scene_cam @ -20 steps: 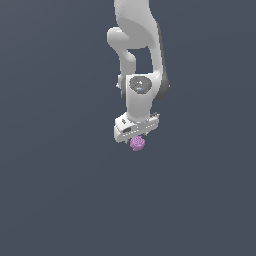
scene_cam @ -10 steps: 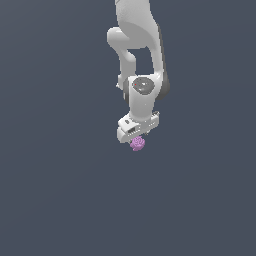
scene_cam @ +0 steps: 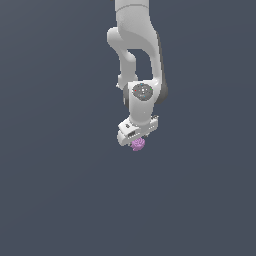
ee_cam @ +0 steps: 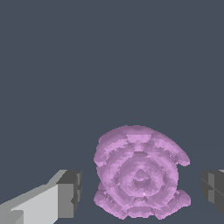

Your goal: Pick up the object and move it to a goal position.

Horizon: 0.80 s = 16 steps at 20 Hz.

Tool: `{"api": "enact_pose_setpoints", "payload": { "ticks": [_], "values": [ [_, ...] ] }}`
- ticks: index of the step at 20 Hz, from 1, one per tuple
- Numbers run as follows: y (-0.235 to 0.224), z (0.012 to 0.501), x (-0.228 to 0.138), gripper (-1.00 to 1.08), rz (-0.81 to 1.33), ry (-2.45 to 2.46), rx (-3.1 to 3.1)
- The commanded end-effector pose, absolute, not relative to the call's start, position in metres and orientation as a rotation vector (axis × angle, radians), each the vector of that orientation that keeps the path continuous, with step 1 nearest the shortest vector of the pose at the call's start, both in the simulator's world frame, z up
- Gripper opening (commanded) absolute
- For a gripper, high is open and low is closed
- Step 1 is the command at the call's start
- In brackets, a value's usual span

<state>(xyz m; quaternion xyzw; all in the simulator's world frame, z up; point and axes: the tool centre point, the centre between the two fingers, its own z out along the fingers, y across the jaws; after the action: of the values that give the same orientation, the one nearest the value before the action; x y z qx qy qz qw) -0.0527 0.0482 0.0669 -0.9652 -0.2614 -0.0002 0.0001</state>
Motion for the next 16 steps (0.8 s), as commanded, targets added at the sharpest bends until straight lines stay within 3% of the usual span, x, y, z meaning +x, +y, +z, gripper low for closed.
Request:
{"api": "enact_pose_setpoints", "payload": {
  "ticks": [1, 8, 9, 16],
  "values": [
    [0.048, 0.054, -0.053, 1.00, 0.000, -0.824, -3.031],
    [0.048, 0.040, -0.053, 1.00, 0.000, -0.826, -3.031],
    [0.048, 0.040, -0.053, -1.00, 0.000, -0.826, -3.031],
    [0.048, 0.040, -0.053, -1.00, 0.000, -0.826, -3.031]
  ]
}}
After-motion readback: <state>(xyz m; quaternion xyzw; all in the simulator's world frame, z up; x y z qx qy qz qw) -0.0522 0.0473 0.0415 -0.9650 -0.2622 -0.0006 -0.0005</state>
